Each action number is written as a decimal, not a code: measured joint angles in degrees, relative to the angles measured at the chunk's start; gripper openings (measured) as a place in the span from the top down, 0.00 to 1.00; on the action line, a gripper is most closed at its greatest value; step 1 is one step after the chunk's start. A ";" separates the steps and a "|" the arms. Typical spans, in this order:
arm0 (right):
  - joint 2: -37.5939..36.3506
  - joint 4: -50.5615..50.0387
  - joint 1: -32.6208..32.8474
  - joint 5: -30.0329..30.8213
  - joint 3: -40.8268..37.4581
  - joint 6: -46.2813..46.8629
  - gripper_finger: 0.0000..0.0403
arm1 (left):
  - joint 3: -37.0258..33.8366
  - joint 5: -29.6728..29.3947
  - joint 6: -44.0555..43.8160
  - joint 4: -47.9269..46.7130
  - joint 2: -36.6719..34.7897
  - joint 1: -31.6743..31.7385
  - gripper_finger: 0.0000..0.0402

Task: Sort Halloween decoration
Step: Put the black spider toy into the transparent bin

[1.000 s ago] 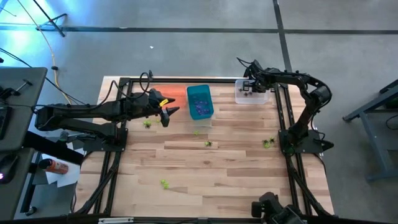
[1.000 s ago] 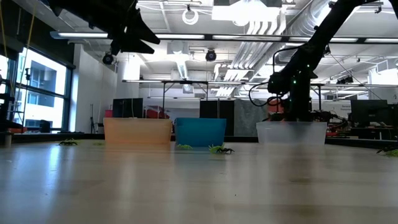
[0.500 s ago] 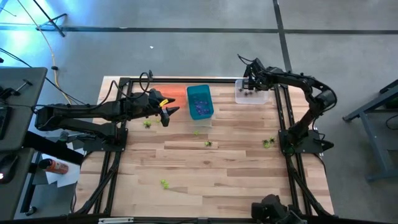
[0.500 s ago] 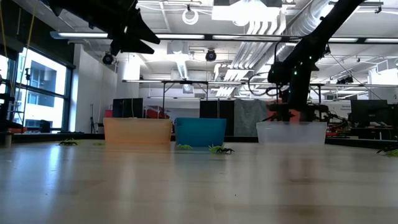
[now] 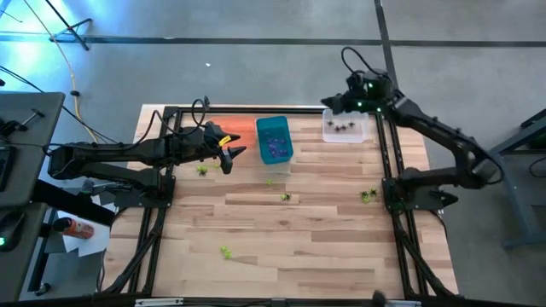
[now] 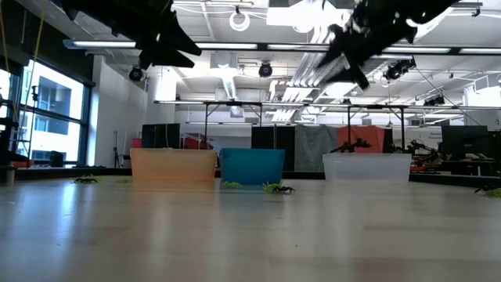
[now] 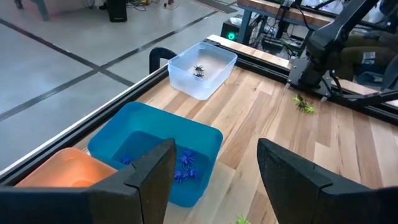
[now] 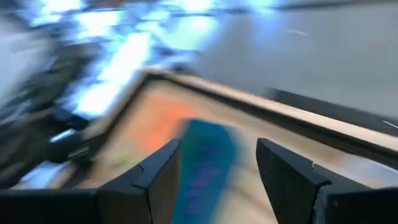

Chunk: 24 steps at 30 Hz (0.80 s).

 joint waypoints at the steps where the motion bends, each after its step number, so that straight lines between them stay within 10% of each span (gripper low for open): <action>1: -1.26 1.61 2.08 -1.47 0.00 -0.26 0.49 | 0.00 0.01 0.32 0.00 0.00 0.00 0.47; 13: -1.06 9.14 33.03 6.59 0.00 -28.34 0.49 | 0.00 0.15 2.79 0.04 0.00 0.00 0.47; 24: -0.91 12.79 37.10 17.73 0.00 -31.45 0.49 | 4.61 2.55 0.51 -6.04 0.04 0.00 0.47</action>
